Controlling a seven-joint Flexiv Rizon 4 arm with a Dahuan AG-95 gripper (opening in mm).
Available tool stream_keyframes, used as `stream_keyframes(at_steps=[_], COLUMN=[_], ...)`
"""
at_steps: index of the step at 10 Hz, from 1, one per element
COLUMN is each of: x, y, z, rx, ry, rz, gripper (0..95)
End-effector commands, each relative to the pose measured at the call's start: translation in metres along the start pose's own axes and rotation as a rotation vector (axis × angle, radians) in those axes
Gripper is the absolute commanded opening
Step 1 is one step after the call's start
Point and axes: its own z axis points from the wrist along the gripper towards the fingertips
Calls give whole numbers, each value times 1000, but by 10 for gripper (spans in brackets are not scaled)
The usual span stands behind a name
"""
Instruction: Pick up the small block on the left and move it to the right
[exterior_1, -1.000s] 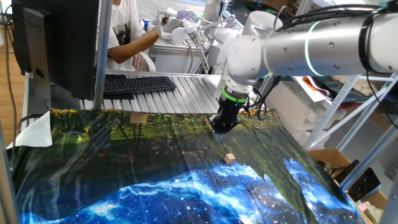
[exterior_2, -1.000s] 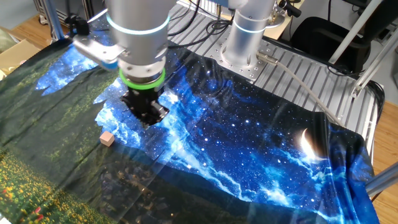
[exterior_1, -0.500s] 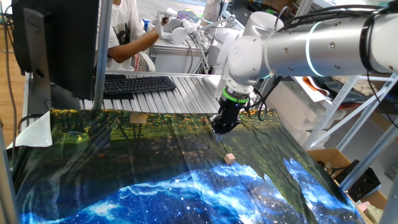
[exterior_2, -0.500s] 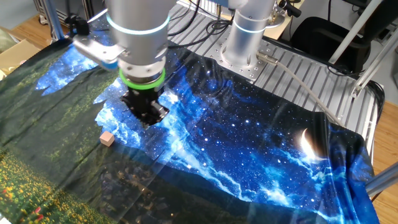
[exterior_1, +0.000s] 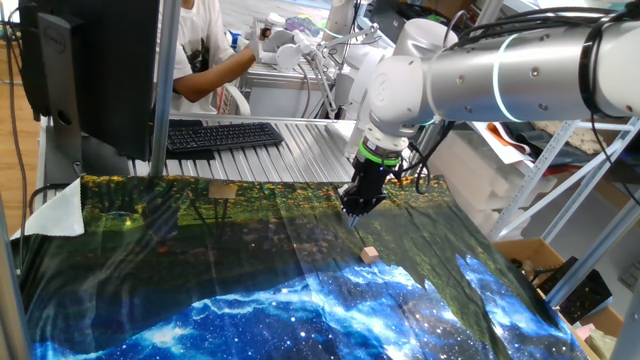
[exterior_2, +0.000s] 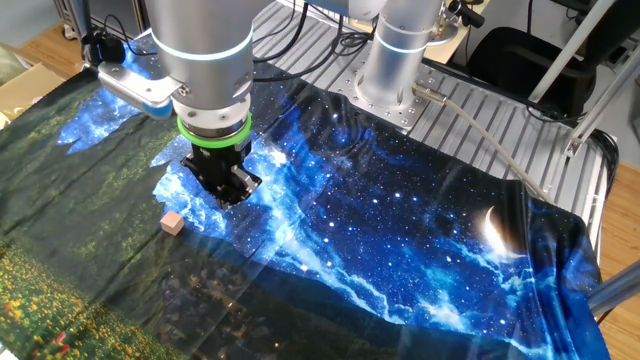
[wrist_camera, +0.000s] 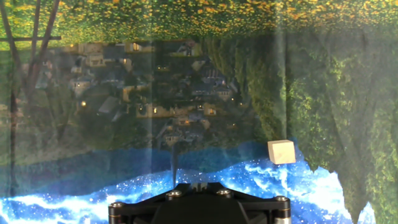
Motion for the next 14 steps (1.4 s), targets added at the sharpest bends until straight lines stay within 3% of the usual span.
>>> stream_keyframes(at_steps=[1,14], x=[-2,-2], y=[0,0], z=[0,1], rx=[-4,-18], ry=[0,4], rz=[5,27], gripper=[0,0])
